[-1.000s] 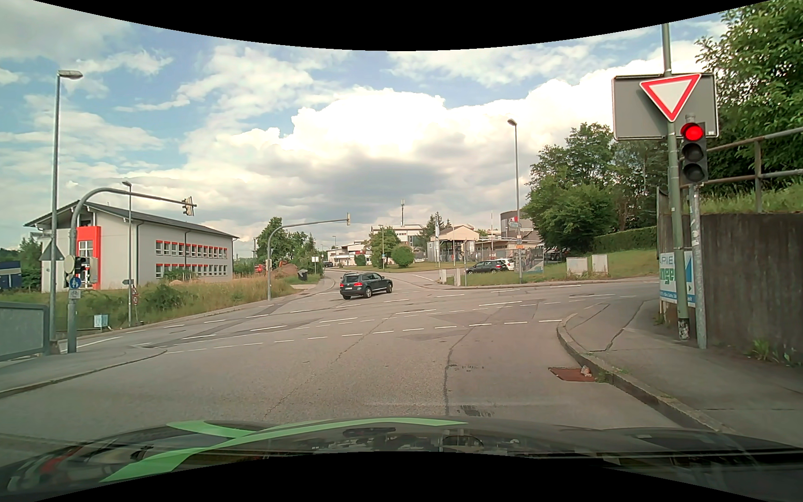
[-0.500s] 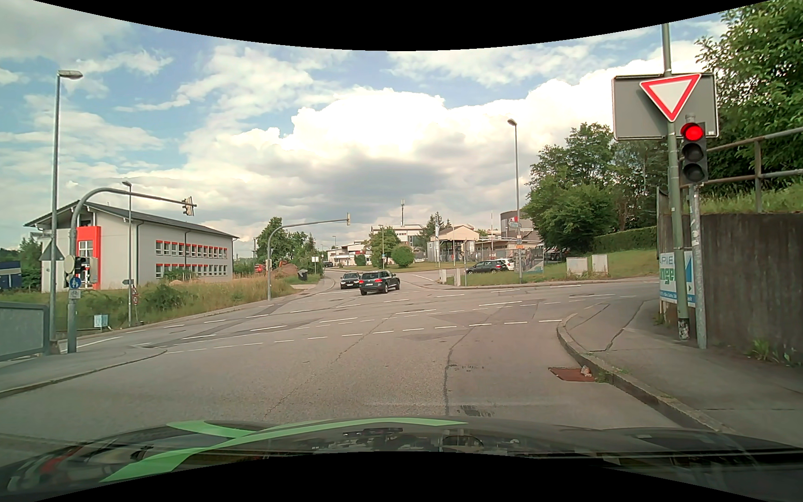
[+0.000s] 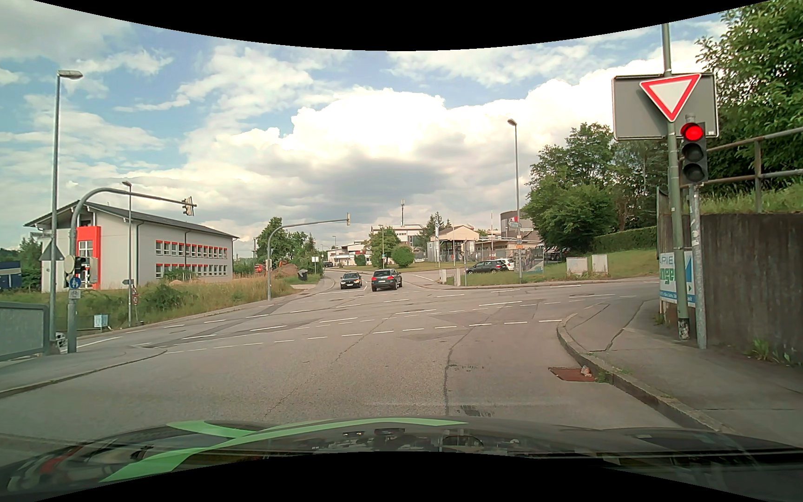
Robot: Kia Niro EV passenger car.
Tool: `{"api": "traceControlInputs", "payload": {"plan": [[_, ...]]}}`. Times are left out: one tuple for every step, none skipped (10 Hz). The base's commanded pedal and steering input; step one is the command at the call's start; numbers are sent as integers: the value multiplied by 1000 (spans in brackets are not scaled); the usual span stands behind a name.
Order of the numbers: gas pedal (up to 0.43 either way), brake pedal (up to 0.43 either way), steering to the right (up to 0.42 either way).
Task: Follow the waypoints while adhering to traffic rules and regulations
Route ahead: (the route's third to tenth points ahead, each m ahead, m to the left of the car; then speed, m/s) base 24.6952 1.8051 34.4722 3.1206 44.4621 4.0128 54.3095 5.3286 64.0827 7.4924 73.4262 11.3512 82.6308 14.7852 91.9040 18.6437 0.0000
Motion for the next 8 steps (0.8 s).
{"api": "traceControlInputs", "payload": {"plan": [[0,598,-14],[0,598,-14],[0,598,-14],[0,591,-14],[0,598,-14],[0,598,-14],[0,598,-14],[0,598,-14]]}}
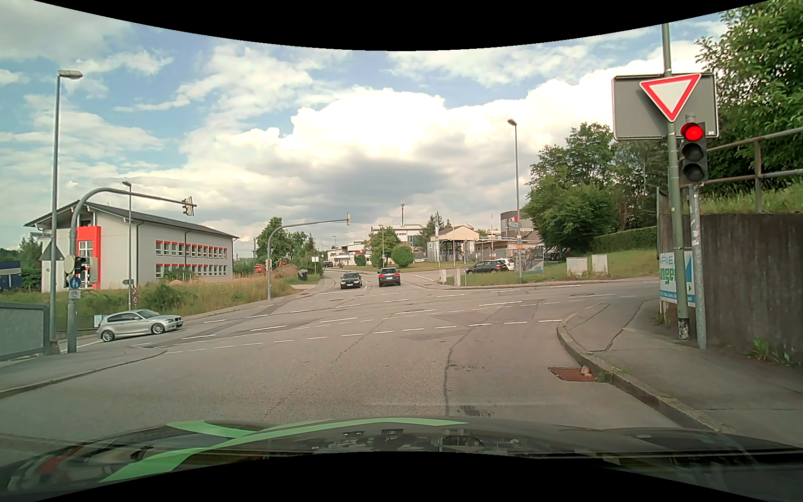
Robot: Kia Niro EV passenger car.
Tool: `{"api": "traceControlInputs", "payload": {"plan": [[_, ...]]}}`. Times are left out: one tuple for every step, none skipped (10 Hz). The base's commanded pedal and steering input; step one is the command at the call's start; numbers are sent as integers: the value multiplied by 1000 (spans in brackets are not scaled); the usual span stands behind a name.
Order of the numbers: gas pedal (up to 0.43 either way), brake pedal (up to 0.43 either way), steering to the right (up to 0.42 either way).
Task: Follow the waypoints while adhering to traffic rules and regulations
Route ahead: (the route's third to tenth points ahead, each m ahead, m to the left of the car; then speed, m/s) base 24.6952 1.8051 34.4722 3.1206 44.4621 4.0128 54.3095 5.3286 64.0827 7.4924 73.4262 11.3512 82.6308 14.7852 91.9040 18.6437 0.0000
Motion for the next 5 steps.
{"api": "traceControlInputs", "payload": {"plan": [[0,598,-14],[0,591,-14],[0,591,-14],[0,598,-14],[0,598,-14]]}}
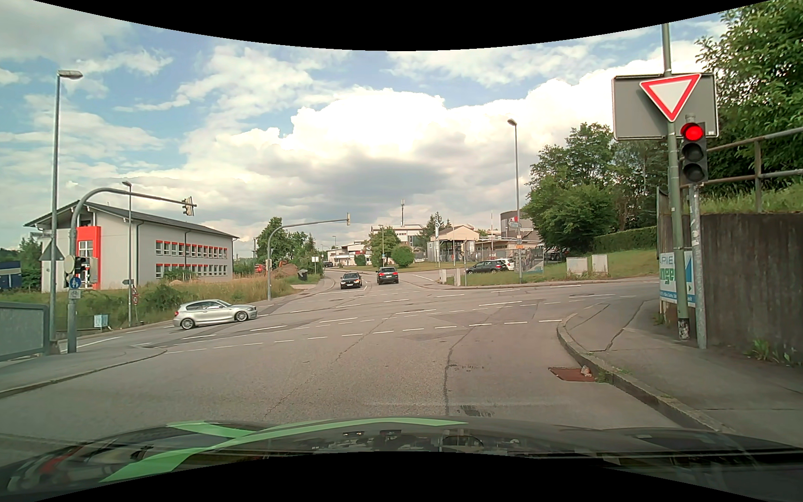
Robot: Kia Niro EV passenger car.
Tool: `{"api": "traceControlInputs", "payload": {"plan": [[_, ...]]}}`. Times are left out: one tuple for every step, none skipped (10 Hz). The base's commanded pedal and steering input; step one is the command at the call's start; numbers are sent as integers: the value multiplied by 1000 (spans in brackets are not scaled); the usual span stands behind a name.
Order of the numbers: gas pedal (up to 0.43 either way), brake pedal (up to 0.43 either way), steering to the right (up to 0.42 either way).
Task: Follow the waypoints while adhering to traffic rules and regulations
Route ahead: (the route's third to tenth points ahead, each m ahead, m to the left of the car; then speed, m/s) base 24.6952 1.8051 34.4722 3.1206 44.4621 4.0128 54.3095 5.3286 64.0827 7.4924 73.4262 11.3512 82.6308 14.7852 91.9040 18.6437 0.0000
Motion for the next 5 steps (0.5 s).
{"api": "traceControlInputs", "payload": {"plan": [[0,591,-14],[0,598,-14],[0,591,-14],[0,598,-14],[0,598,-14]]}}
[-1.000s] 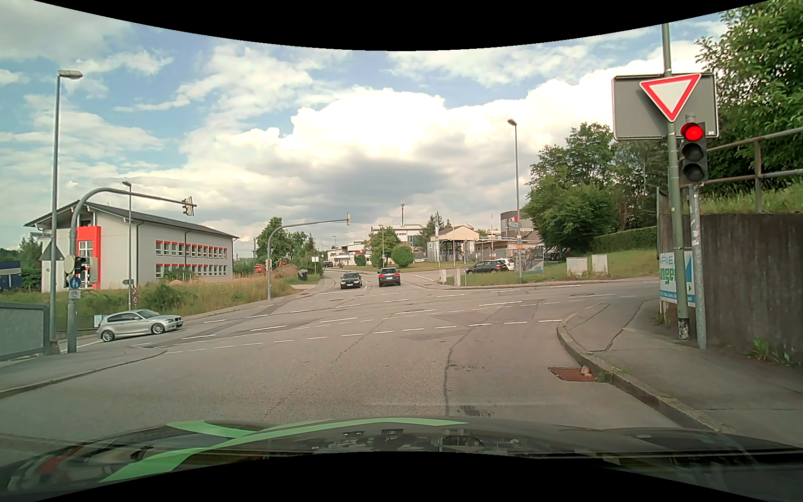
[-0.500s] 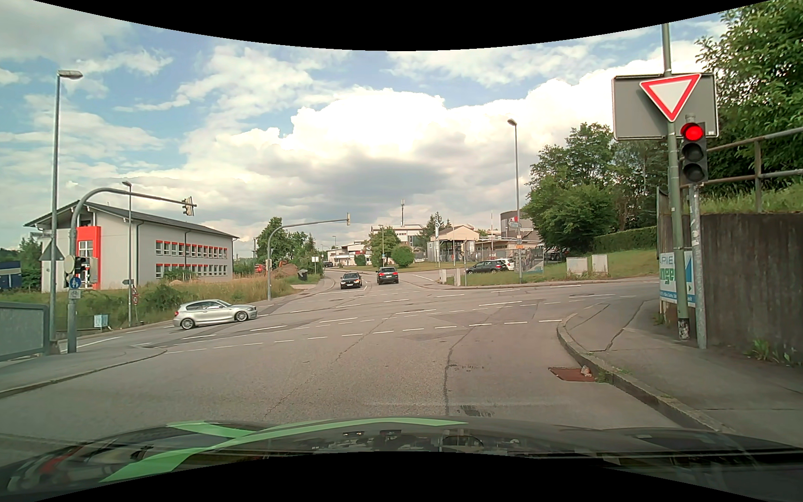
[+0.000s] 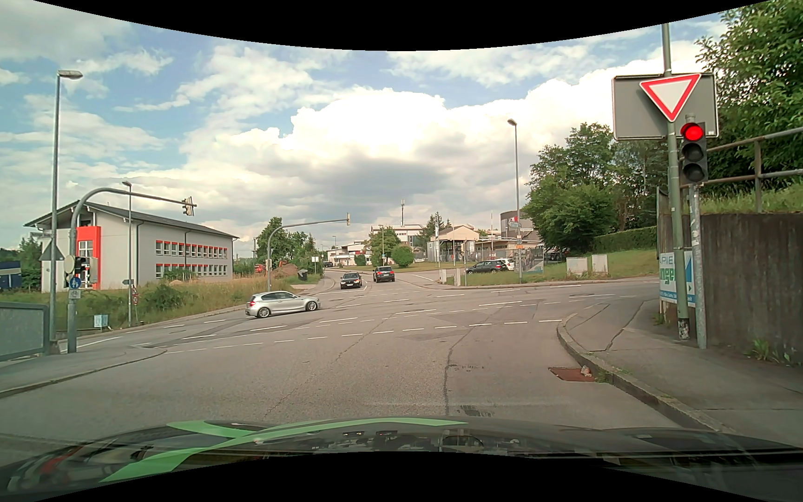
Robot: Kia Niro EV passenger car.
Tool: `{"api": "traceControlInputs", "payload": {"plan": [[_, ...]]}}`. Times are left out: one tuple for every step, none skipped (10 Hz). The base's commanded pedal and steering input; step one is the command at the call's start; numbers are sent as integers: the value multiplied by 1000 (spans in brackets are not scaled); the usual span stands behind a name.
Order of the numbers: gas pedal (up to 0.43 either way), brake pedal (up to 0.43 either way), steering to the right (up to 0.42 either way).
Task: Follow the waypoints while adhering to traffic rules and regulations
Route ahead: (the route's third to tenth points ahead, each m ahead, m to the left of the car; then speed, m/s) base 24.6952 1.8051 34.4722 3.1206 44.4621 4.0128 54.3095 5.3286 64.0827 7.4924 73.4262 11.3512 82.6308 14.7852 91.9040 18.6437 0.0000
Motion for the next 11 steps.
{"api": "traceControlInputs", "payload": {"plan": [[0,598,-14],[0,598,-14],[0,598,-14],[0,598,-14],[0,598,-14],[0,598,-14],[0,598,-14],[0,598,-14],[0,598,-14],[0,591,-14],[0,598,-14]]}}
